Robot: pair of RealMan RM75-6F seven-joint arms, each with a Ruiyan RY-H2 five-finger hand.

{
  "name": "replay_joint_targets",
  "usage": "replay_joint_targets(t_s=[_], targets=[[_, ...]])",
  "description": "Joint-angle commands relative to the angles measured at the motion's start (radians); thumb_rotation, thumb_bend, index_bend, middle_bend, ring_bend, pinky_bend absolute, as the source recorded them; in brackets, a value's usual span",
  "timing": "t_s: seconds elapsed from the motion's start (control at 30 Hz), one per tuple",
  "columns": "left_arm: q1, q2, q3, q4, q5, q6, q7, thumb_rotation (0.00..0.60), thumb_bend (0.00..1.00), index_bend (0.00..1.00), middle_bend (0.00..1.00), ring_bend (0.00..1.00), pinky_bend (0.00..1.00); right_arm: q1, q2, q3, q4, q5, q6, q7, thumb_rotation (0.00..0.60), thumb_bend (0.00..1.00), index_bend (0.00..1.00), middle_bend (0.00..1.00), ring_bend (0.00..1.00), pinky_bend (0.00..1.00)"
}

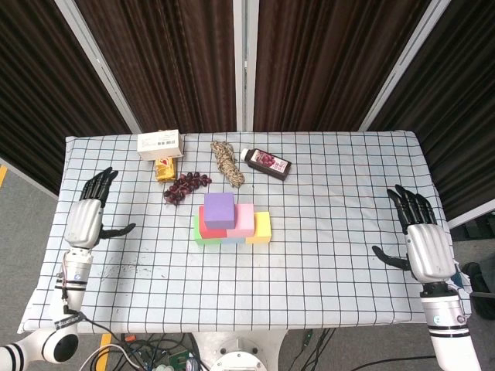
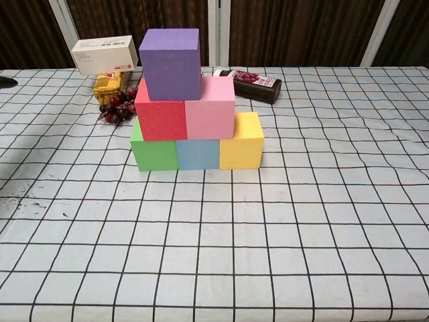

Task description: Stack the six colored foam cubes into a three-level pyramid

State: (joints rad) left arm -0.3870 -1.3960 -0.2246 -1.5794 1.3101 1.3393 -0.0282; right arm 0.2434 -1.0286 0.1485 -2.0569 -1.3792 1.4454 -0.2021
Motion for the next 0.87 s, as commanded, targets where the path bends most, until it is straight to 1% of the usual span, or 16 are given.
replay_joint_targets(t_s=[0.03,0.13,0.27,0.37,0.5,0.63,0.73,0.8,0.87], targets=[[0.012,0.019,0.005,-0.05,0.012,0.018,0.017,0.6,0.0,0.05,0.0,0.0,0.07,-0.01,0.002,-0.008,0.002,-0.015,0.007,0.006,0.6,0.1,0.0,0.0,0.0,0.0],[0.038,0.041,0.03,-0.09,0.036,0.045,0.024,0.6,0.0,0.05,0.01,0.0,0.07,-0.026,0.007,-0.027,0.011,-0.037,0.015,0.001,0.6,0.09,0.0,0.0,0.0,0.0],[0.086,0.103,0.088,-0.117,0.088,0.079,0.036,0.6,0.0,0.05,0.03,0.0,0.07,-0.058,0.001,-0.055,0.037,-0.078,0.048,-0.01,0.6,0.09,0.0,0.0,0.0,0.0],[0.131,0.168,0.14,-0.136,0.126,0.105,0.046,0.6,0.0,0.05,0.03,0.0,0.07,-0.089,-0.003,-0.086,0.063,-0.106,0.069,-0.023,0.6,0.1,0.0,0.0,0.0,0.0],[0.196,0.256,0.23,-0.134,0.184,0.128,0.068,0.6,0.0,0.05,0.02,0.0,0.07,-0.137,-0.017,-0.131,0.114,-0.137,0.101,-0.051,0.6,0.09,0.0,0.0,0.0,0.0],[0.253,0.299,0.305,-0.097,0.226,0.144,0.062,0.6,0.0,0.05,0.01,0.0,0.07,-0.174,-0.047,-0.167,0.182,-0.163,0.119,-0.07,0.6,0.1,0.0,0.0,0.0,0.0],[0.29,0.307,0.339,-0.067,0.251,0.166,0.046,0.6,0.0,0.05,0.01,0.0,0.07,-0.19,-0.077,-0.178,0.244,-0.186,0.132,-0.076,0.6,0.09,0.0,0.0,0.0,0.0],[0.311,0.305,0.348,-0.056,0.261,0.185,0.044,0.6,0.0,0.05,0.01,0.0,0.07,-0.199,-0.104,-0.176,0.286,-0.202,0.149,-0.083,0.6,0.09,0.0,0.0,0.0,0.0],[0.326,0.298,0.353,-0.051,0.274,0.202,0.044,0.6,0.0,0.05,0.0,0.0,0.07,-0.207,-0.121,-0.175,0.305,-0.213,0.161,-0.089,0.6,0.1,0.0,0.0,0.0,0.0]])
